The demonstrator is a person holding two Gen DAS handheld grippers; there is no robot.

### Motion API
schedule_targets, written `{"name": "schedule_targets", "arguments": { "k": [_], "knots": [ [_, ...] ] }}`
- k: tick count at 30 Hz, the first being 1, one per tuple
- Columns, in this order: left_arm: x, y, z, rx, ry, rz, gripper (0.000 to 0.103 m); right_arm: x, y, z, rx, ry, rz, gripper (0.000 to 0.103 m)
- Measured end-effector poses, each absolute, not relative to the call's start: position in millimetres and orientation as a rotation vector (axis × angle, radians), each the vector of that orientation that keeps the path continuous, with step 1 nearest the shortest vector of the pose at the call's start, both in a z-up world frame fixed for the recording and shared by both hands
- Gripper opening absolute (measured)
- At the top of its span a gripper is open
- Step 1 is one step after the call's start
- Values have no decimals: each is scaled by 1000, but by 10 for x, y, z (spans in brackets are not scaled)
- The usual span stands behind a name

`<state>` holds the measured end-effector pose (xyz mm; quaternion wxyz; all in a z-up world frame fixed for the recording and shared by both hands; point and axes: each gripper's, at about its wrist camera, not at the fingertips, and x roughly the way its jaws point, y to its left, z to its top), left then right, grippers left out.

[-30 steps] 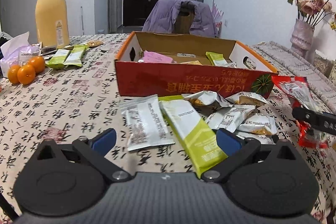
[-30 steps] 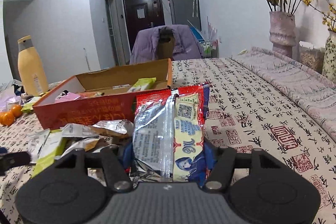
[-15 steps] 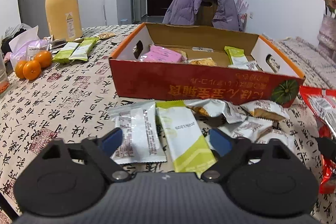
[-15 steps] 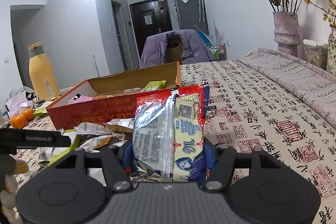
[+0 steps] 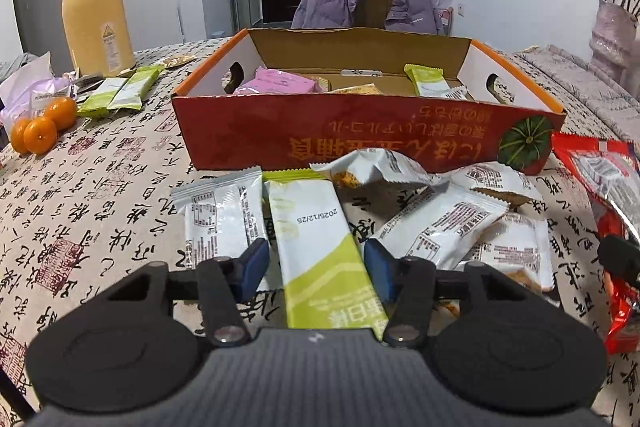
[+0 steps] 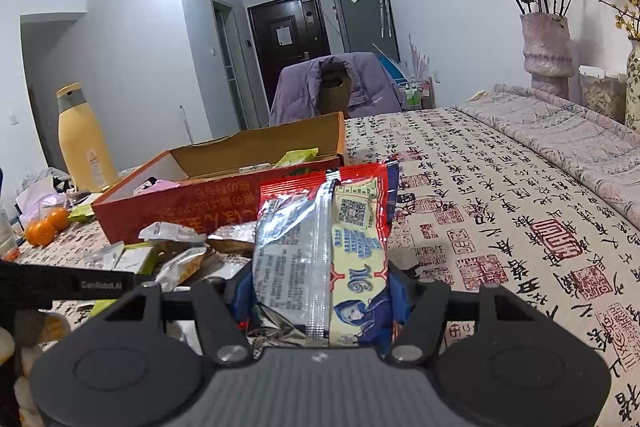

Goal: Organize snacks
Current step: 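Grasp the green-and-white bar packet with the left gripper and lift, then carry both packets into the box and open both grippers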

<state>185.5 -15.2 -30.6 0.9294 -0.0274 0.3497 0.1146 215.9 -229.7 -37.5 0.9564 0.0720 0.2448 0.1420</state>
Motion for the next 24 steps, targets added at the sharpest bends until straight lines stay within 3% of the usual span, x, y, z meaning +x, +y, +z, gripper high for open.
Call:
{"name": "schedule_targets", "arguments": {
  "k": [7, 10, 24],
  "knots": [
    [1871, -161, -353, -41, 733, 236, 53, 2128, -2285, -365, 150, 497, 290, 63],
    [1858, -141, -339, -51, 735, 233, 40, 2092, -2284, -344, 149, 492, 294, 63],
    [1535, -51, -242, -60, 675, 205, 39, 1929, -2296, -248, 138, 474, 307, 63]
  ]
}}
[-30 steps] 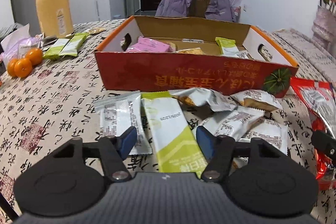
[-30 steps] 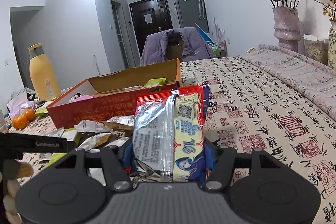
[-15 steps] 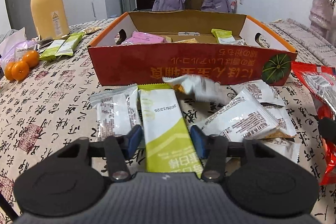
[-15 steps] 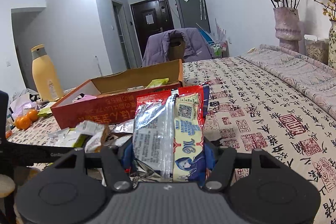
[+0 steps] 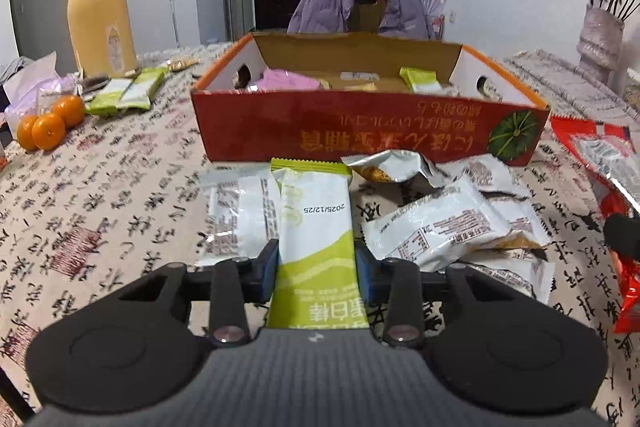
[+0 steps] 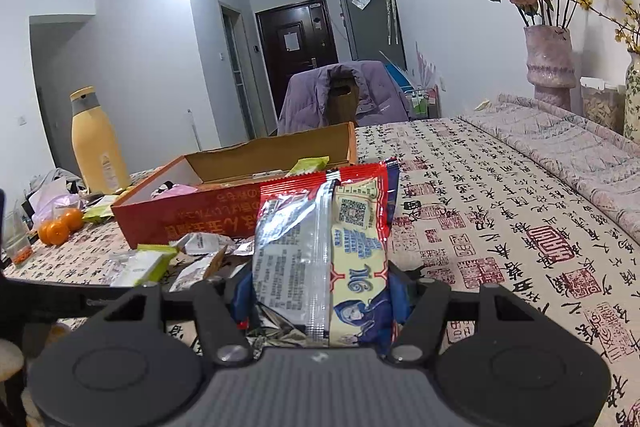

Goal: Organize snacks
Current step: 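Carry both packets into the box and open both grippers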

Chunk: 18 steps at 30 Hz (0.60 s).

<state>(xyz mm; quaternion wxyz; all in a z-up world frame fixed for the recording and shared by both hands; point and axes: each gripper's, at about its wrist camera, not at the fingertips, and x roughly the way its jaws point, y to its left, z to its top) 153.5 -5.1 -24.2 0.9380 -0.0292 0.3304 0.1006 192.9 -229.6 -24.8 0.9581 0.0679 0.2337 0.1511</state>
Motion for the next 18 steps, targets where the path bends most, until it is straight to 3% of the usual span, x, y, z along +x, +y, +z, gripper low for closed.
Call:
{"name": "schedule_targets", "arguments": {
  "k": [18],
  "knots": [
    [1317, 17, 291, -20, 512, 163, 39, 1930, -2175, -68, 119, 443, 344, 63]
  ]
}}
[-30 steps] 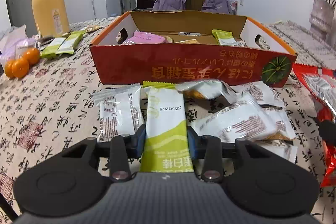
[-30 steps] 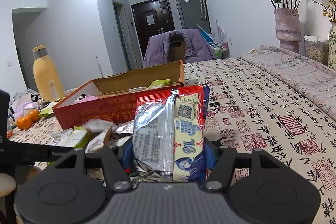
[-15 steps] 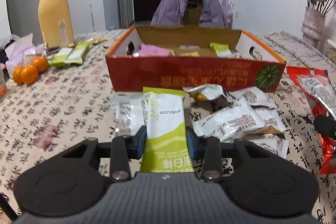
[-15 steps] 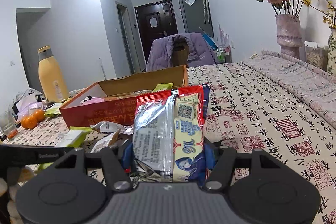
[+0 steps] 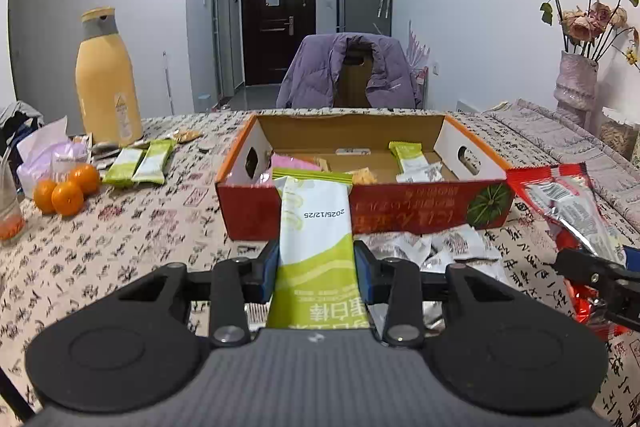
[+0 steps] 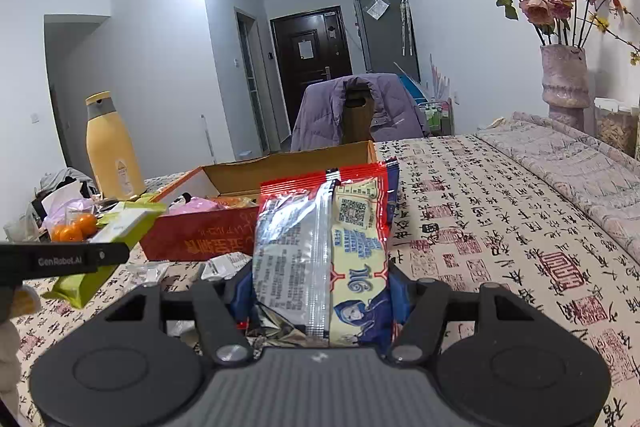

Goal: Organize snacks
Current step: 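Carry both packets into the box and open both grippers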

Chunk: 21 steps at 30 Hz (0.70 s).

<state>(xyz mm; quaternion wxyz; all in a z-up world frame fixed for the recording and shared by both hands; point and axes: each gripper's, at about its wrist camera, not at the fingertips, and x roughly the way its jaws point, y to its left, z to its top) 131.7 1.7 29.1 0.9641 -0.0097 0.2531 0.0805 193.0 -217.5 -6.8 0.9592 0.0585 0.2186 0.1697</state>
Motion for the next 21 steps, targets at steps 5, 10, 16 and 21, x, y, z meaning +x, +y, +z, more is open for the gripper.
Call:
{"name": "schedule_targets", "arguments": {
  "k": [5, 10, 16, 21],
  "knots": [
    [1419, 41, 376, -17, 495, 147, 39, 2050, -2132, -2, 127, 442, 348, 63],
    [1573, 87, 473, -26, 480, 135, 39, 2231, -2051, 135, 125, 423, 360, 63],
    [1797, 165, 607, -36, 461, 128, 39, 2521, -1898, 306, 115, 406, 371, 63],
    [2049, 211, 683, -28, 458, 131, 39, 2804, -1757, 419, 112, 399, 384, 63]
  ]
}}
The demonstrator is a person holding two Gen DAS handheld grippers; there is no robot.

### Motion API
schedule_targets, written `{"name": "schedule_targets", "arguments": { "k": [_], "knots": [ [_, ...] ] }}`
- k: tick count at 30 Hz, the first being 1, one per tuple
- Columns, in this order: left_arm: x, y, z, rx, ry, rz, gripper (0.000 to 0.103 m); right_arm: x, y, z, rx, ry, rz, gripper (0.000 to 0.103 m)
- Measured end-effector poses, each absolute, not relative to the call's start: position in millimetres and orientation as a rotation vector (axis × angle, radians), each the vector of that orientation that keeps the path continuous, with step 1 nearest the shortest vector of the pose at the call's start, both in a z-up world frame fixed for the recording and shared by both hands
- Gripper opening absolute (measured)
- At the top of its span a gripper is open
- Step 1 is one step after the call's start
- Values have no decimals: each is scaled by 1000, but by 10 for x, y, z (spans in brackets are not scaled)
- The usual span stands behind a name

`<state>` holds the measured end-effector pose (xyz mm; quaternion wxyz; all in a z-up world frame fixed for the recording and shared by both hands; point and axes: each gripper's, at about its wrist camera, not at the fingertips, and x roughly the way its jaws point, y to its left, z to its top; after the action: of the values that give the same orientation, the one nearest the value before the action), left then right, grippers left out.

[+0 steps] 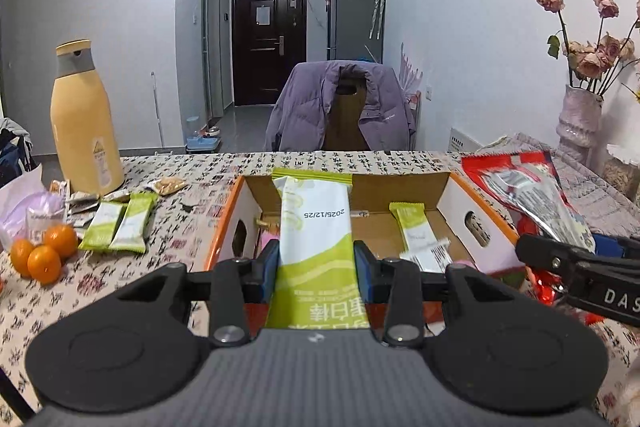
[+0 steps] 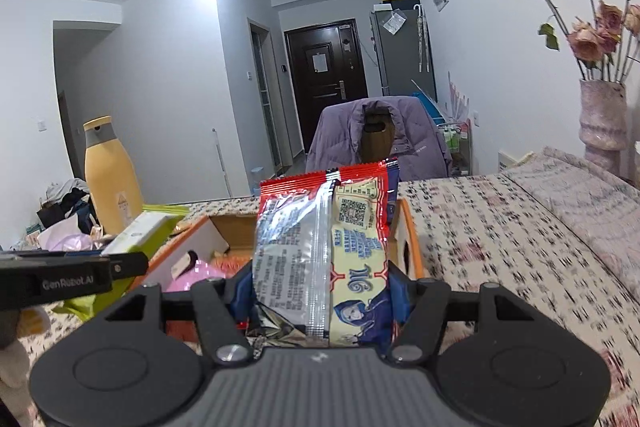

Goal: Organize snacks
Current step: 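Carry both packets into the box and open both grippers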

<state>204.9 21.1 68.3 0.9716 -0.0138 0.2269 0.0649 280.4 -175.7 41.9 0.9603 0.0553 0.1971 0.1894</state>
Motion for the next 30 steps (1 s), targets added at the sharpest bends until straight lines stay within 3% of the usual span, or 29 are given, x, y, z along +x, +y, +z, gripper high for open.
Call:
{"name": "schedule_targets", "arguments": {
  "k": [15, 30],
  "knots": [
    [2884, 486, 677, -58, 496, 141, 39, 3723, -1327, 529, 104, 446, 408, 63],
    [3344, 466, 292, -41, 581, 120, 40, 4149, -1285, 60, 109, 550, 385, 64]
  ]
}}
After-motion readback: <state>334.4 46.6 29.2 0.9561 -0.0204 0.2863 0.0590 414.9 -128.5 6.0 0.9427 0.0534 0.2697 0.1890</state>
